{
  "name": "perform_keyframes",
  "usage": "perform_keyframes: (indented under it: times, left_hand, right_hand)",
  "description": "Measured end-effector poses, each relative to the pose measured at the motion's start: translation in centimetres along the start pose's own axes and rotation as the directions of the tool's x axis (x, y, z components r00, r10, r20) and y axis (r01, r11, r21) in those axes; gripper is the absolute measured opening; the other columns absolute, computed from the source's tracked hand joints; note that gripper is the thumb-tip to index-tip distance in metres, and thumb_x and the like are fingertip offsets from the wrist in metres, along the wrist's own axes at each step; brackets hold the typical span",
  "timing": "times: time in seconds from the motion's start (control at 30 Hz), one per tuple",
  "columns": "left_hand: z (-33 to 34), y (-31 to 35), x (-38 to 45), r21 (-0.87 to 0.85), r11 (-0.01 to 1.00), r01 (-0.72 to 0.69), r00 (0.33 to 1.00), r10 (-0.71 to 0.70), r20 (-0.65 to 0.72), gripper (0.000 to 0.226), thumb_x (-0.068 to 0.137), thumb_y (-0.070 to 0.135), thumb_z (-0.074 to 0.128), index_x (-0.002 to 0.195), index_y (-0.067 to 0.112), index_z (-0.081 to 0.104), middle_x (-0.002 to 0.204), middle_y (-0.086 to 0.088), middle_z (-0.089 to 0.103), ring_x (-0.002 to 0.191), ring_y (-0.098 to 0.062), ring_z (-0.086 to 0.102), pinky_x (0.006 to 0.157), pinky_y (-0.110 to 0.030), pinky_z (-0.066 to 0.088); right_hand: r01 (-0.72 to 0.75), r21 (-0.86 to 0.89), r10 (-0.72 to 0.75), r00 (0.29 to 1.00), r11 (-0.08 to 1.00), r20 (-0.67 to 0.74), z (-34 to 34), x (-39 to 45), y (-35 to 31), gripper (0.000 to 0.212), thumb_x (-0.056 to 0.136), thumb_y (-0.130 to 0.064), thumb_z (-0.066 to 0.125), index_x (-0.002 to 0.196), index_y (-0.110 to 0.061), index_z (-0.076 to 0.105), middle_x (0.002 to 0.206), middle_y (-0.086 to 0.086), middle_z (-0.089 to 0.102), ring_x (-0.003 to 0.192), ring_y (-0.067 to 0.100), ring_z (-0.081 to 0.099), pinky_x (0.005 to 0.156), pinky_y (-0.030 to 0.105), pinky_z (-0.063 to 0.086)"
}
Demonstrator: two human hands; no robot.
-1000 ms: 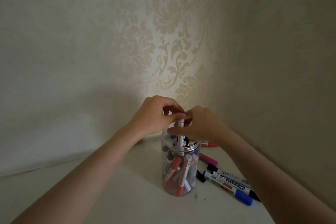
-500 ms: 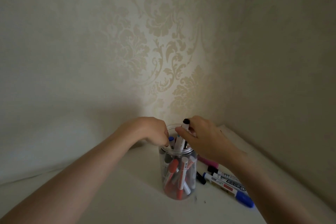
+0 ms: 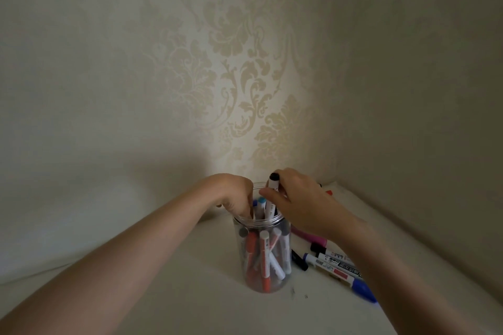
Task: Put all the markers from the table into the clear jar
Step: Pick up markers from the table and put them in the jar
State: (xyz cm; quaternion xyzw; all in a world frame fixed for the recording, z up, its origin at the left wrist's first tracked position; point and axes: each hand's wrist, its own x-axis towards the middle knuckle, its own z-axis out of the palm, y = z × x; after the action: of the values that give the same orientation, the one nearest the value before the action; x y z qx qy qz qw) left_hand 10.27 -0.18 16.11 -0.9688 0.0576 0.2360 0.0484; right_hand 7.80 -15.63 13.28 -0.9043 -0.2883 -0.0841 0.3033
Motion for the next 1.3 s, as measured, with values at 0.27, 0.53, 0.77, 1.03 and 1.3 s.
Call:
perform_keyframes:
  times: [0.27, 0.53, 0.77, 1.03, 1.3]
  left_hand:
    - [-0.6, -2.8, -2.2, -0.177, 0.949, -0.262, 0.856, 0.144, -0.496, 0.014, 0.089, 0.022, 0.070, 0.103, 0.022, 0.070, 0.111, 0.005, 0.069, 0.105, -0.009, 0.064, 0.080, -0.020, 0.045]
    - [2.3, -4.1, -2.2, -0.043, 0.929, -0.367, 0.675, 0.235, -0.699, 0.020, 0.093, 0.016, 0.063, 0.105, 0.030, 0.073, 0.104, 0.011, 0.069, 0.094, -0.007, 0.054, 0.082, -0.022, 0.041]
    - [2.9, -5.4, -2.9, -0.122, 0.888, -0.443, 0.663, 0.232, -0.712, 0.017, 0.088, 0.023, 0.071, 0.100, 0.035, 0.074, 0.098, 0.016, 0.069, 0.086, -0.002, 0.055, 0.076, -0.021, 0.044]
    - [3.2, -5.3, -3.2, -0.210, 0.879, -0.427, 0.770, 0.233, -0.594, 0.014, 0.090, 0.036, 0.065, 0.093, 0.030, 0.077, 0.096, 0.015, 0.072, 0.089, -0.001, 0.060, 0.077, -0.023, 0.048]
    - [4.5, -3.7, -3.1, -0.085, 0.782, -0.618, 0.716, 0.514, -0.473, 0.050, 0.094, 0.064, 0.034, 0.105, 0.032, 0.071, 0.110, 0.023, 0.067, 0.121, 0.000, 0.047, 0.109, -0.037, 0.036]
  right_hand:
    - [-0.016, 0.019, 0.017, 1.000, 1.000, -0.011, -1.2, 0.4, 0.2, 0.025, 0.089, -0.039, 0.064, 0.107, -0.022, 0.063, 0.089, -0.009, 0.066, 0.071, -0.002, 0.056, 0.060, 0.009, 0.040]
    - [0.003, -0.168, 0.031, 0.980, 0.986, 0.197, -0.8, 1.0, -2.1, 0.021, 0.089, -0.032, 0.063, 0.106, -0.025, 0.074, 0.101, -0.003, 0.076, 0.087, 0.014, 0.068, 0.084, 0.030, 0.056]
    - [-0.014, -0.577, 0.137, 0.976, 0.816, 0.170, -0.6, 4.0, -4.5, 0.047, 0.067, -0.053, 0.080, 0.094, -0.017, 0.065, 0.095, -0.004, 0.070, 0.097, 0.019, 0.062, 0.100, 0.041, 0.039]
    - [0.025, -0.531, 0.148, 0.948, 0.847, 0.281, -1.8, 4.0, -4.9, 0.038, 0.069, -0.060, 0.073, 0.084, -0.025, 0.072, 0.094, -0.005, 0.069, 0.097, 0.018, 0.059, 0.098, 0.043, 0.040]
    - [-0.014, -0.317, 0.098, 0.963, 0.948, 0.253, -3.1, 1.9, -1.5, 0.018, 0.090, -0.032, 0.063, 0.098, -0.022, 0.075, 0.099, -0.008, 0.074, 0.077, 0.001, 0.062, 0.069, 0.013, 0.047]
